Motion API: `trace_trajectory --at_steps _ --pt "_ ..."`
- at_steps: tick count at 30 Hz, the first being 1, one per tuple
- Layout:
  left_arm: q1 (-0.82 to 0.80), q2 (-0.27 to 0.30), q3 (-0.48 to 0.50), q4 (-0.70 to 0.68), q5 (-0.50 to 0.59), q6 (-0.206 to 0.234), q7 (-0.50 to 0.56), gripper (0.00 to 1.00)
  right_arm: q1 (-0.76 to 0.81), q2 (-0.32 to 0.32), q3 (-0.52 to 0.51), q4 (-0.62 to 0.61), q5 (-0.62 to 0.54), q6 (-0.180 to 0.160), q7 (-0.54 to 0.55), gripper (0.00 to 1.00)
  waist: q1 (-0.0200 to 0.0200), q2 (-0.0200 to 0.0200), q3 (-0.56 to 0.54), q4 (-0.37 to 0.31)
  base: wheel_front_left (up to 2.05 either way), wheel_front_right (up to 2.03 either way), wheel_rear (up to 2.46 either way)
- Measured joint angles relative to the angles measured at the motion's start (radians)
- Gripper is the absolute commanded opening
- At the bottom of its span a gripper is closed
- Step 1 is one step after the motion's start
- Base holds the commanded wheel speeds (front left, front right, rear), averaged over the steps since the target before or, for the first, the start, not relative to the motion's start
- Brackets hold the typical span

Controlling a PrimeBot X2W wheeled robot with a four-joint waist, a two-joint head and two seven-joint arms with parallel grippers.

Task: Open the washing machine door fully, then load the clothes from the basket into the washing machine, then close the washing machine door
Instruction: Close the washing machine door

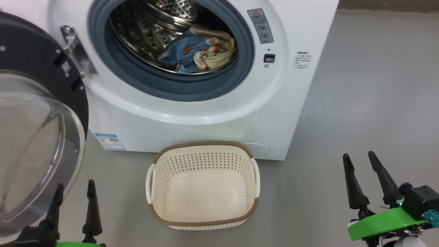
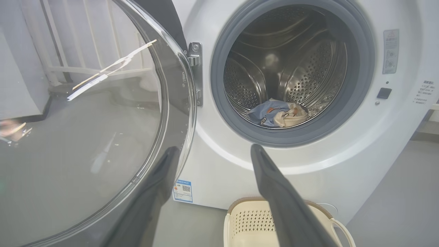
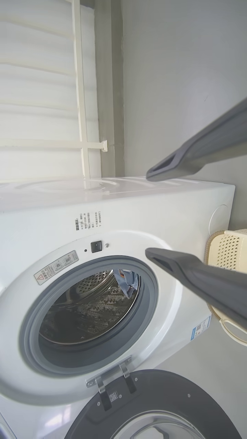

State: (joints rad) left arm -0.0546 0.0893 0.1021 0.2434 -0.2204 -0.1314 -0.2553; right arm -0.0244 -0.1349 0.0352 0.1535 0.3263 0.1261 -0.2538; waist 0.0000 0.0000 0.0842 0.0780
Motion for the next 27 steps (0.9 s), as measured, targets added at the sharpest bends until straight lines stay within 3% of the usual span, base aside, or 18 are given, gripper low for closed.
trace_trajectory --at_steps 14,27 --pt "0.022 -0.017 0.035 -0.008 -0.008 0.000 0.000 1.00 0.000 -0.021 0.056 0.007 0.000 0.000 0.000 1.00 0.0000 0.0000 -0.010 0.114 0.00 0.00 0.00" --pt "0.052 -0.044 0.081 -0.009 -0.009 0.000 0.000 1.00 -0.001 -0.033 0.098 0.022 0.017 0.000 0.000 1.00 0.0000 0.0000 -0.025 0.294 0.00 0.00 0.00"
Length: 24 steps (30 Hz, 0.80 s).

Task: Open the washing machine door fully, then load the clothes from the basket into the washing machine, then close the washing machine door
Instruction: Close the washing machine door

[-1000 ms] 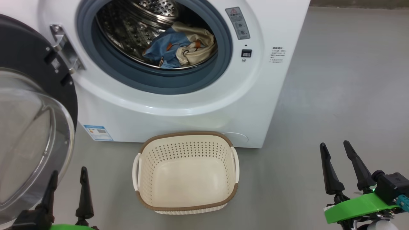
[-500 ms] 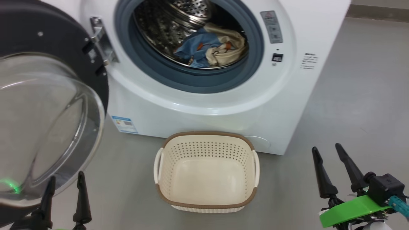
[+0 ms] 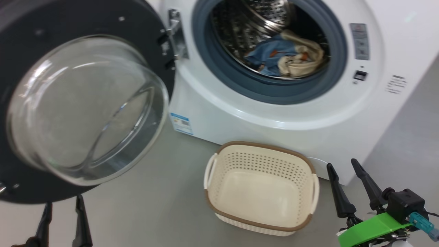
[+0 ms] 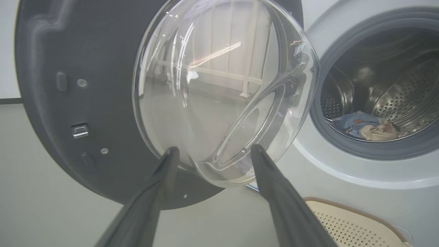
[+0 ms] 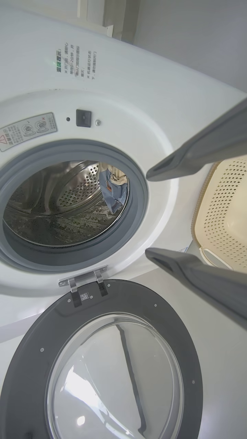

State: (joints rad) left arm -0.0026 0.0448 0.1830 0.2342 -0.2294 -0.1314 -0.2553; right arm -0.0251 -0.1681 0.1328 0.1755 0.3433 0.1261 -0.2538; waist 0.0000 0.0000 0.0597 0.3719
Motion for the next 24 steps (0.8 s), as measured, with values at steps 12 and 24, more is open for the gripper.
trace_trajectory --at_steps 12,24 --pt "0.050 -0.004 0.070 -0.023 -0.031 0.002 0.000 1.00 -0.035 -0.024 0.085 0.025 0.010 0.000 0.000 1.00 -0.0001 0.0000 -0.005 0.153 0.00 0.00 0.00" --pt "0.070 -0.007 0.078 -0.076 -0.098 0.054 0.000 1.00 -0.115 -0.050 0.154 0.060 0.029 0.000 0.000 1.00 0.0000 0.0000 0.038 0.178 0.00 0.00 0.00"
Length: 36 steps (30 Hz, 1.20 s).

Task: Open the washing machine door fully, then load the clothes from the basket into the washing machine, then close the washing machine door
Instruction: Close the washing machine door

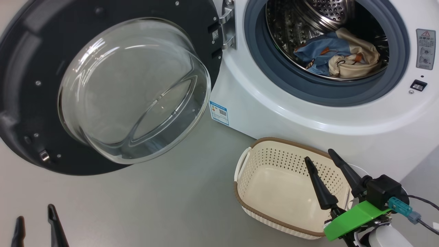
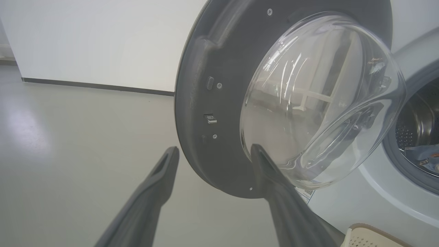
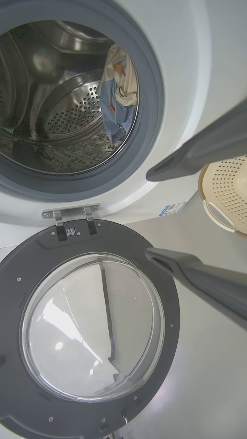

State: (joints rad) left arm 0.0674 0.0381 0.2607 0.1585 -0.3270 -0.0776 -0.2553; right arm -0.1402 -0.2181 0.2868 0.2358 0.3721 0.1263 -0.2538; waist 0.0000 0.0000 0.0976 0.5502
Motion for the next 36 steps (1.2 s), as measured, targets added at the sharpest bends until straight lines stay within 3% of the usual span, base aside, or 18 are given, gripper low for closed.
trace_trajectory --at_steps 2,3,4,5,6,7,15,19,24,28,32,36 --pt "0.000 -0.001 0.000 -0.010 -0.003 0.001 0.000 1.00 0.000 0.000 0.000 0.001 0.003 0.000 0.000 1.00 0.0000 -0.0001 0.003 0.000 0.00 0.00 0.00" --pt "-0.001 -0.001 0.000 -0.018 -0.003 0.000 0.000 0.89 0.000 0.000 0.000 0.001 0.005 0.000 0.000 1.00 0.0000 0.0000 0.004 0.000 0.00 0.00 0.00" --pt "-0.001 -0.001 0.001 -0.024 -0.002 -0.001 0.000 0.49 0.000 0.000 0.000 0.001 0.005 0.000 0.000 1.00 0.0000 0.0000 0.006 0.000 0.00 0.00 0.00" --pt "-0.002 -0.001 0.002 -0.029 0.001 -0.002 0.000 0.33 0.000 0.000 -0.001 0.001 0.005 0.000 0.000 1.00 0.0000 0.0000 0.007 0.000 0.00 0.00 0.00" --pt "-0.004 -0.001 0.007 -0.034 0.002 -0.008 0.000 0.07 0.000 0.000 -0.003 0.001 0.005 0.000 0.000 1.00 0.0000 0.0000 0.008 -0.001 0.00 0.00 0.00" --pt "-0.008 -0.002 0.015 -0.041 0.002 -0.015 0.000 0.00 0.001 0.001 -0.005 0.001 0.005 0.000 0.000 1.00 0.0000 0.0000 0.009 -0.002 0.00 0.00 0.00" --pt "-0.156 0.049 0.087 -0.119 -0.044 -0.047 0.000 0.00 0.008 0.011 -0.048 -0.007 0.004 0.000 0.000 1.00 0.0000 0.0000 0.015 -0.006 0.00 0.00 0.00" --pt "-0.260 0.160 0.096 -0.109 -0.183 -0.048 0.000 0.00 0.017 0.027 -0.074 -0.024 -0.004 0.000 0.000 1.00 0.0000 0.0000 0.020 -0.008 0.00 0.00 0.00" --pt "-0.423 0.334 0.086 0.046 -0.418 -0.048 0.051 0.00 0.052 0.033 -0.102 -0.035 -0.008 0.000 0.000 1.00 0.0000 0.0000 0.029 -0.012 0.00 0.00 0.00" --pt "-0.562 0.432 0.098 0.240 -0.616 -0.048 0.163 0.00 0.052 0.034 -0.102 -0.045 -0.021 0.000 0.000 1.00 0.0000 0.0000 0.044 -0.023 0.00 0.00 0.00" --pt "-0.681 0.492 0.091 0.423 -0.758 -0.048 0.303 0.00 0.051 0.031 -0.101 -0.047 -0.021 0.000 0.000 1.00 0.0000 0.0000 0.065 -0.035 0.00 0.00 0.00" --pt "-0.764 0.538 0.063 0.566 -0.820 -0.048 0.409 0.00 0.047 0.027 -0.098 -0.047 -0.022 0.000 0.000 1.00 0.0000 0.0000 0.087 -0.044 0.00 0.00 0.00"
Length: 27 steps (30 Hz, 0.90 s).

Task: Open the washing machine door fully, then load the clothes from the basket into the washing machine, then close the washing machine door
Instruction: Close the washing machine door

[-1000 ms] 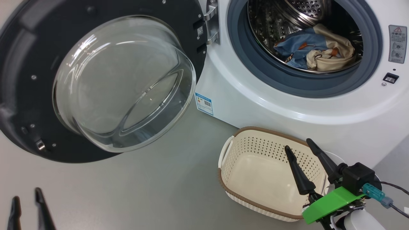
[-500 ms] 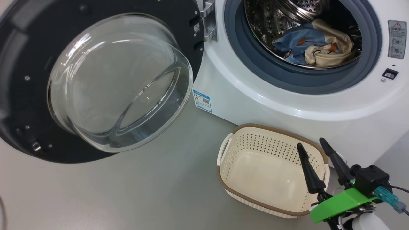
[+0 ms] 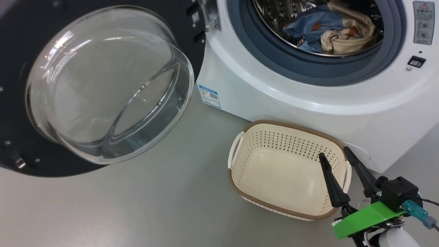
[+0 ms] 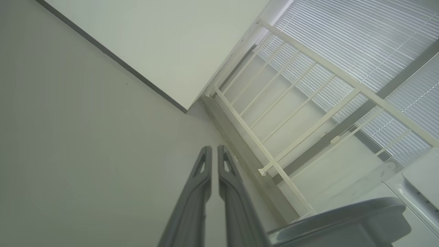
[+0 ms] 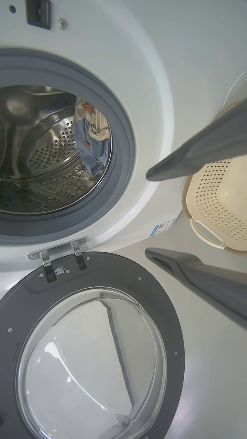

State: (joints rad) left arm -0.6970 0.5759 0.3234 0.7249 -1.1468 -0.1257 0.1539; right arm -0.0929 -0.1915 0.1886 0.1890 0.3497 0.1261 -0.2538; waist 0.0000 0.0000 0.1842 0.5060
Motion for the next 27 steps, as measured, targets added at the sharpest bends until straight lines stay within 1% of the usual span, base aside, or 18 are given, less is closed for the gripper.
trace_trajectory --at_steps 4,8,11,17,22,27 --pt "-0.065 0.038 -0.048 0.096 -0.042 0.000 0.137 0.00 -0.006 -0.006 0.003 0.000 -0.007 0.000 0.000 1.00 0.0001 0.0000 0.021 -0.007 0.00 0.00 0.00" --pt "-0.111 0.058 -0.087 0.159 -0.085 0.000 0.269 0.00 -0.018 -0.012 0.007 0.001 -0.007 0.000 0.000 1.00 0.0001 0.0000 0.042 -0.011 0.00 0.00 0.00" --pt "-0.148 0.071 -0.098 0.198 -0.120 0.000 0.343 0.00 -0.027 -0.022 0.013 0.001 -0.007 0.000 0.000 1.00 0.0001 0.0000 0.056 -0.013 0.00 0.00 0.00" --pt "-0.205 0.082 -0.114 0.267 -0.152 0.000 0.438 0.00 -0.038 -0.034 0.029 0.001 -0.007 0.000 0.000 1.00 0.0001 0.0000 0.085 -0.016 0.00 0.00 0.00" --pt "-0.227 0.082 -0.123 0.291 -0.188 0.000 0.483 0.00 -0.046 -0.041 0.029 0.001 -0.007 0.000 0.000 1.00 0.0000 0.0000 0.098 -0.020 0.00 0.00 0.00" --pt "-0.230 0.089 -0.133 0.293 -0.202 0.000 0.545 0.00 -0.046 -0.048 0.027 0.002 -0.009 0.000 0.000 1.00 0.0000 0.0000 0.099 -0.017 0.00 0.00 0.00"
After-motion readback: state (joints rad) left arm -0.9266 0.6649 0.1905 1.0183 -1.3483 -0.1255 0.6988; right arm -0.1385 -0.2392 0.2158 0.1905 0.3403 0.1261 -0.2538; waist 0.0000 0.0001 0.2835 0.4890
